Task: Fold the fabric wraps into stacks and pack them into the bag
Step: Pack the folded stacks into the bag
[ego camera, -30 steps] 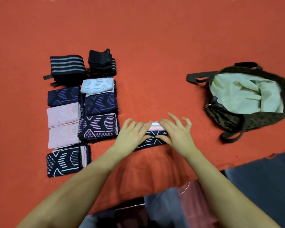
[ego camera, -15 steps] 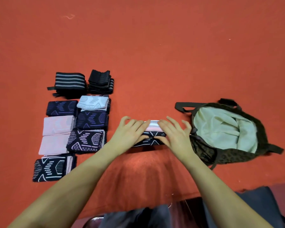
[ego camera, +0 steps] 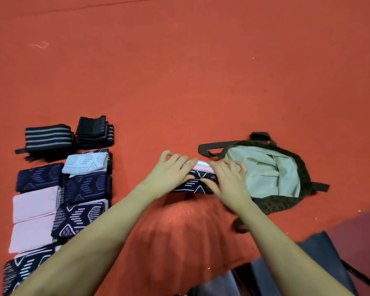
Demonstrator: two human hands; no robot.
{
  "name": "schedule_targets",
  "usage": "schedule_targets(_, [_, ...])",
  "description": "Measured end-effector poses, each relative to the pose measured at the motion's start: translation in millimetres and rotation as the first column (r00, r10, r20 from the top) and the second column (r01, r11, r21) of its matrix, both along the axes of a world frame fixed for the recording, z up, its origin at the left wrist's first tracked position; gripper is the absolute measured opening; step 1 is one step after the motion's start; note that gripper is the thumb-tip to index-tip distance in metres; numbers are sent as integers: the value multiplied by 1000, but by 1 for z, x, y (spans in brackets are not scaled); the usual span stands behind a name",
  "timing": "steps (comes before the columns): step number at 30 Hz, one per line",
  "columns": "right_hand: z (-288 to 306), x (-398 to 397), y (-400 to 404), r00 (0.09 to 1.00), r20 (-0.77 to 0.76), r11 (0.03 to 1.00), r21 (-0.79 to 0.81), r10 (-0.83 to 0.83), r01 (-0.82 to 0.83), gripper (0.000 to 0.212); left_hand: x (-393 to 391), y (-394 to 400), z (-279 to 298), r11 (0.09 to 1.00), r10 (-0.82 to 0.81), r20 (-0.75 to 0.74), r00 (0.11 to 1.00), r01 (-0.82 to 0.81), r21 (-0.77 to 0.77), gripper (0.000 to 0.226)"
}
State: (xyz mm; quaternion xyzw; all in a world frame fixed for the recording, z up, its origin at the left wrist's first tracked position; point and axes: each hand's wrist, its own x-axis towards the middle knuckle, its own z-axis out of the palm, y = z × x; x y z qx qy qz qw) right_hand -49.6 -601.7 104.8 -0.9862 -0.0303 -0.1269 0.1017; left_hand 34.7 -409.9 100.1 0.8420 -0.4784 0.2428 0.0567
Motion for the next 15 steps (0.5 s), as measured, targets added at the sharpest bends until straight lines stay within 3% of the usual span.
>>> schedule_targets(6, [-14,-7,-72,973,-68,972,71,-219,223,46,32,-99,-1,973,-183,-96,978,194,124,45])
schedule_targets(11, [-35,-20,-121,892,-150,890,112,-425,443,52,56,-187,-13,883,-390,-183,902,423,203,46])
schedule_targets(15, [-63,-27,-150,840,-290,876,16,-458,483,48,56,-230,-49,816,-356,-252,900,431,385,45])
